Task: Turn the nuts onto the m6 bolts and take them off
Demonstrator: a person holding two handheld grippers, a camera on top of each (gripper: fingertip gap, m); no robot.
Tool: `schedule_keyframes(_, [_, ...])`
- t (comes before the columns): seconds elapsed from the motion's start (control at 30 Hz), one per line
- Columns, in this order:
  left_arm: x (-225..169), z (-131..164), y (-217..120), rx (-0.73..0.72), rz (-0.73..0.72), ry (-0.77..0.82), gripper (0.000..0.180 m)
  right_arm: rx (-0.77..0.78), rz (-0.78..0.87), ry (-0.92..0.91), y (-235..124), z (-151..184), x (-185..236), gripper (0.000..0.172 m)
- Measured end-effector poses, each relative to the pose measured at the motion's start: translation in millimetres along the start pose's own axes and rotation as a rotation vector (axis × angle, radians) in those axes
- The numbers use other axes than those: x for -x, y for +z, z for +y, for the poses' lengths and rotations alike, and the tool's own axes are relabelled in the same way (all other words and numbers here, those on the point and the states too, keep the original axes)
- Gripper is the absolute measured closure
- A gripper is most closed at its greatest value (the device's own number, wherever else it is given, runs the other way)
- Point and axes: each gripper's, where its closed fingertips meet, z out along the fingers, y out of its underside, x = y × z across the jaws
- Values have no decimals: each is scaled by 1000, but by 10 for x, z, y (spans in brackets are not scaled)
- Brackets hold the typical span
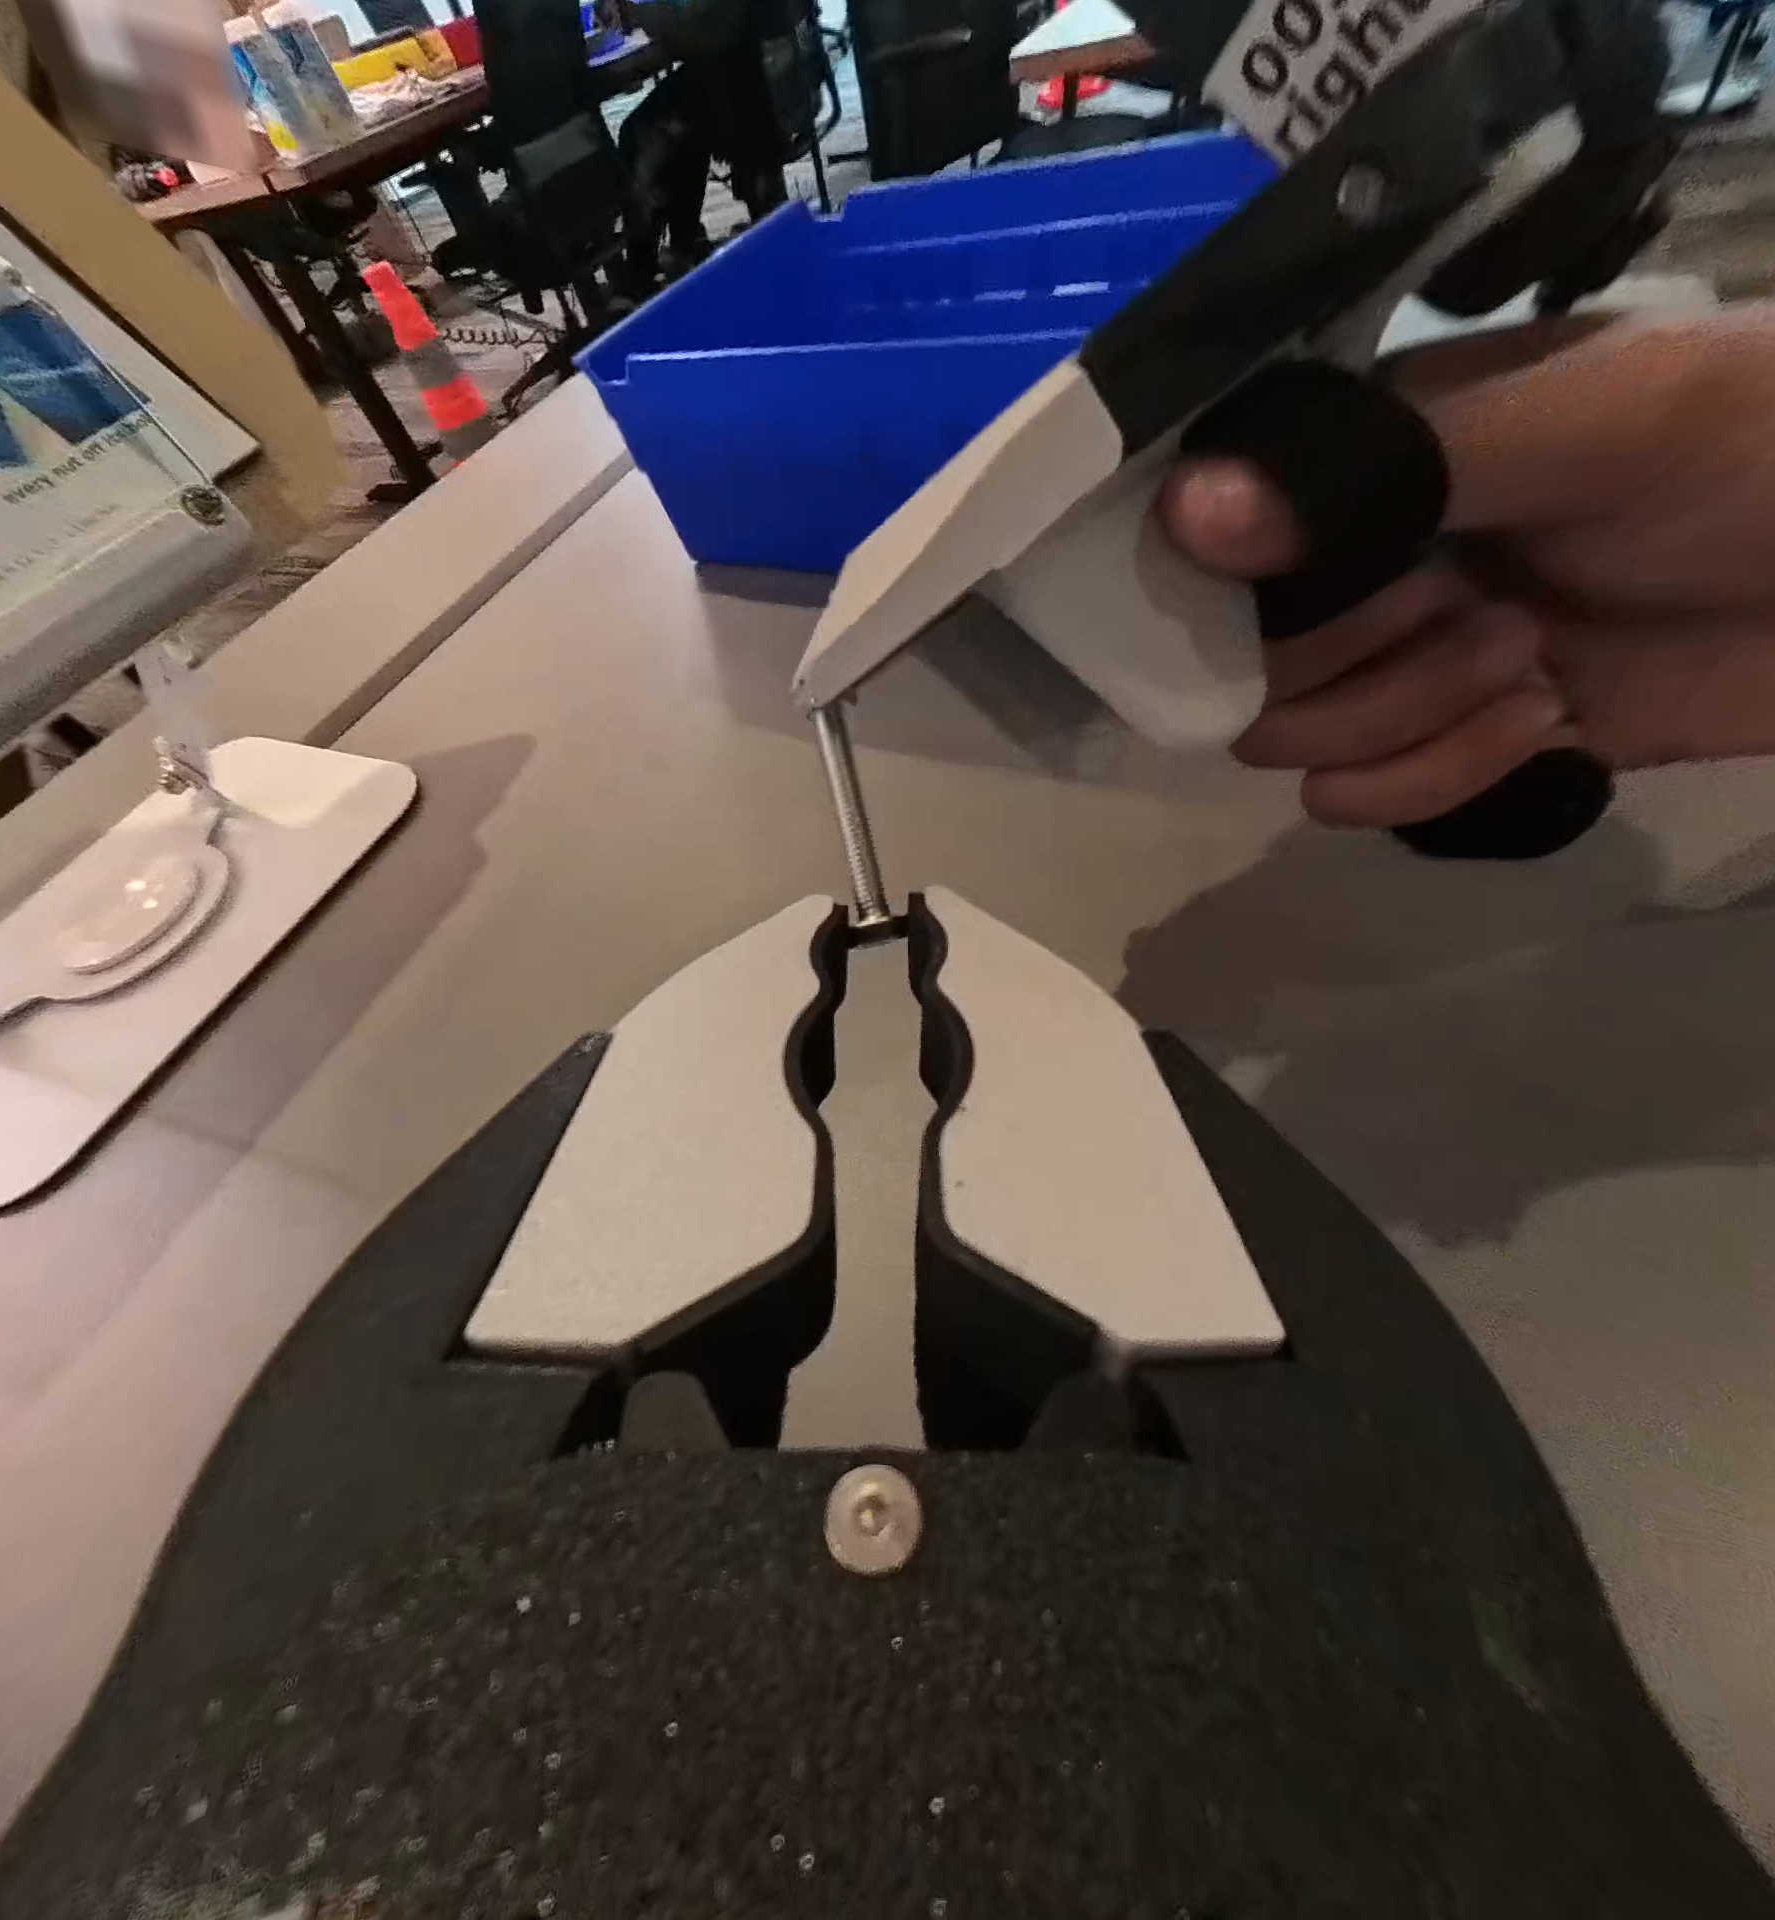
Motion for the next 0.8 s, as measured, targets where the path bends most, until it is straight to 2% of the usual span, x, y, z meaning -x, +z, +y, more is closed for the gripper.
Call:
schedule_keyframes(0.13, [-30,17,27,11,9,3,170,10,-35,-5,-8,-1,61,162])
schedule_keyframes(0.2, [-56,-27,-11,-22,78,-66,170,-23,-133,-34,-29,-76,165,157])
schedule_keyframes(0.27, [-63,-86,-71,-65,146,-146,170,-70,-271,-88,-92,-191,281,136])
schedule_keyframes(0.33, [-100,-139,-125,-102,246,-239,170,-48,-380,-198,-162,-170,341,134])
schedule_keyframes(0.43, [-163,-240,-215,-159,382,-344,170,-17,-441,-313,-225,-74,362,129])
schedule_keyframes(0.57, [-256,-330,-325,-200,557,-452,170,20,-459,-471,-237,68,417,136])
schedule_keyframes(0.63, [-252,-316,-332,-194,560,-450,170,1,-436,-514,-232,73,399,141])
schedule_keyframes(0.8, [-283,-266,-303,-161,556,-427,170,26,-455,-431,-186,113,377,147])
